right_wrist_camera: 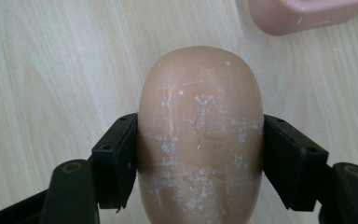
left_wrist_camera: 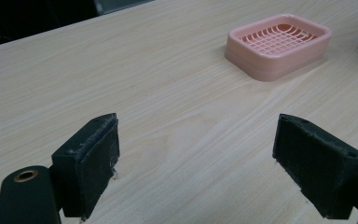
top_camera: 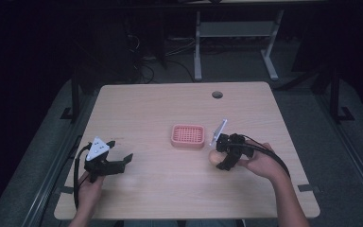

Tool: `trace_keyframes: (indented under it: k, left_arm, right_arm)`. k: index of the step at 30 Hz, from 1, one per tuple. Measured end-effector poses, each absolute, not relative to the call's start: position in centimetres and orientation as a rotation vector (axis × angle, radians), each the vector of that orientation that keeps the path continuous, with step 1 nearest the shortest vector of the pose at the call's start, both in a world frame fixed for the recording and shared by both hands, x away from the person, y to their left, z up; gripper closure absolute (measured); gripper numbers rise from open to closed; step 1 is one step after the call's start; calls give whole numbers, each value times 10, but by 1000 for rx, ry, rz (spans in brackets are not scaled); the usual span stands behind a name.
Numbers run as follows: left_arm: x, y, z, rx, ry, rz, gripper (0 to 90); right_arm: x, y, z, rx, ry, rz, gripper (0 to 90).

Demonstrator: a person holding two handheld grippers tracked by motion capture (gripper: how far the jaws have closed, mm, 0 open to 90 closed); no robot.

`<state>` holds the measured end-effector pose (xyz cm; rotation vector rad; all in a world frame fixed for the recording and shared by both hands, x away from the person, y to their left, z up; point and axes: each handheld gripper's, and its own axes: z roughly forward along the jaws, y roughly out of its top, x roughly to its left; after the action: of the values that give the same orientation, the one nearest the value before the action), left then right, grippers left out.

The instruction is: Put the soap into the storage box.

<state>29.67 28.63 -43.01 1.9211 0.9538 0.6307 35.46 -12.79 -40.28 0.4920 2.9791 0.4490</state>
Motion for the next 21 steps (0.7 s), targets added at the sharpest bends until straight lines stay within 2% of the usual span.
trace_keyframes:
  k: [21]
  left_arm:
    - [297,287,-430,1908,956,630,143]
  right_arm:
    - [381,-118,-408,510,3019,489,315]
